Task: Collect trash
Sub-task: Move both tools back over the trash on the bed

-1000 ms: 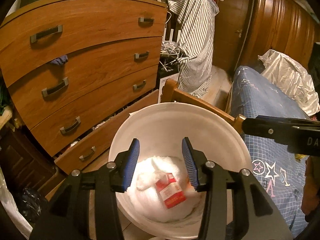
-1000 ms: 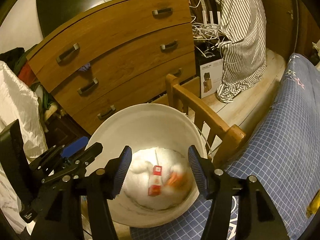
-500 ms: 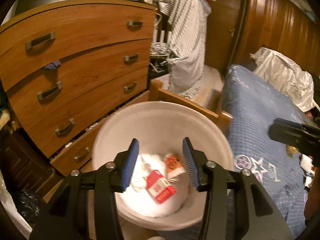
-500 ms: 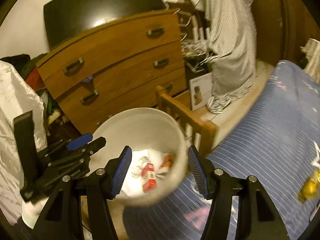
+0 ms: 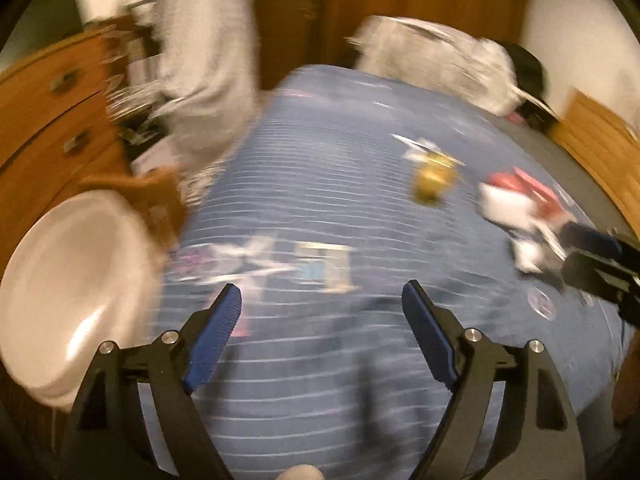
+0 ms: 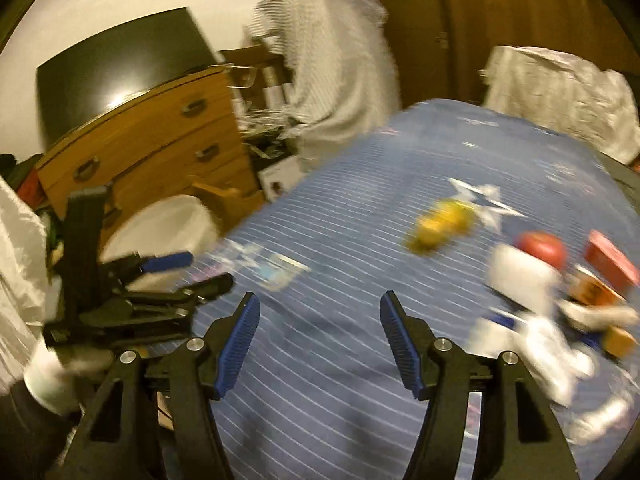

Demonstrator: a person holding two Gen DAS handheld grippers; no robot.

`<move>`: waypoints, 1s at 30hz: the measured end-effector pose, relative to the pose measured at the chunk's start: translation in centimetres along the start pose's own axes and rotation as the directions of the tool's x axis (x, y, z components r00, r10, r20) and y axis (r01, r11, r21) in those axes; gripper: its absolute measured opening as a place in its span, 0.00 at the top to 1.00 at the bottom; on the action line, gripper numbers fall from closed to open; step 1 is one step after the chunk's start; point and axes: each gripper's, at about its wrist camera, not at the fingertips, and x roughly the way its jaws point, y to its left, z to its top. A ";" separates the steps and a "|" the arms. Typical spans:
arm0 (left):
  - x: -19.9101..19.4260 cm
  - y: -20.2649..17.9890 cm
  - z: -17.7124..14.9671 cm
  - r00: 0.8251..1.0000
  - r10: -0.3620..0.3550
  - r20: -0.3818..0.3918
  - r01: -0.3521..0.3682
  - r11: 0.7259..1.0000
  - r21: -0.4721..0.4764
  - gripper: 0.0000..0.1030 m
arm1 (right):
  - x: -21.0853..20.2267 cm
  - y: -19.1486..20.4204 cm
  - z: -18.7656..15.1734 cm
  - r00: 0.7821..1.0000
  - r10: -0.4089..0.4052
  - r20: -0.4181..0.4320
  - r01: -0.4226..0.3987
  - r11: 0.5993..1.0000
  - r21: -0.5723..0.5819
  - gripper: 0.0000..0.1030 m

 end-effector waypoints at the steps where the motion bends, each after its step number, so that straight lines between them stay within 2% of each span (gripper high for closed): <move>1: 0.4 -2.2 0.1 0.999 -0.032 -0.007 0.032 0.998 0.048 0.23 | -1.3 -2.3 -1.2 0.999 -0.033 -0.008 0.033 0.999 0.006 0.38; 4: 1.3 -6.4 0.4 0.994 -0.102 -0.028 0.104 0.988 0.116 0.23 | -4.6 -9.2 -4.4 0.993 -0.113 -0.034 0.116 0.990 0.085 0.38; 6: 2.0 -8.3 0.4 0.993 -0.112 -0.035 0.115 0.985 0.129 0.23 | -6.1 -13.5 -6.2 0.990 -0.131 -0.051 0.138 0.977 0.161 0.40; 9: 3.3 -10.2 0.8 0.987 -0.145 -0.064 0.151 0.981 0.118 0.23 | -6.6 -17.1 -7.5 0.982 -0.178 -0.059 0.184 0.976 0.116 0.42; 11: 4.1 -11.7 0.7 0.984 -0.158 -0.087 0.168 0.978 0.126 0.23 | -6.0 -18.6 -7.4 0.984 -0.172 -0.045 0.176 0.980 0.095 0.42; 15: 4.8 -13.6 0.1 0.978 -0.170 -0.120 0.184 0.975 0.125 0.23 | -2.4 -21.8 -6.2 0.997 -0.056 -0.059 0.064 0.988 0.142 0.41; 18: 5.1 -13.8 0.0 0.971 -0.191 -0.142 0.206 0.974 0.094 0.23 | 0.8 -20.8 -5.1 0.996 0.022 -0.088 -0.010 0.990 0.139 0.38; 22: 4.9 -13.5 -0.5 0.962 -0.218 -0.167 0.232 0.970 0.070 0.23 | 1.3 -19.5 -5.3 0.989 0.013 -0.146 0.008 0.990 0.142 0.36; 25: 4.7 -13.4 -0.9 0.958 -0.229 -0.172 0.243 0.968 0.062 0.23 | 0.2 -17.2 -5.6 0.980 0.124 -0.157 -0.090 0.974 0.207 0.36; 27: 4.5 -13.2 -1.3 0.958 -0.232 -0.169 0.243 0.969 0.049 0.23 | -0.2 -15.2 -6.3 0.961 0.219 -0.168 -0.177 0.956 0.235 0.36; 28: 4.5 -12.9 -1.5 0.957 -0.236 -0.170 0.245 0.969 0.038 0.23 | -0.3 -14.2 -6.4 0.958 0.231 -0.168 -0.192 0.956 0.220 0.36; 30: 4.3 -12.4 -1.9 0.954 -0.244 -0.175 0.250 0.968 0.016 0.23 | -1.6 -13.7 -5.7 0.980 0.164 -0.110 -0.145 0.976 0.165 0.36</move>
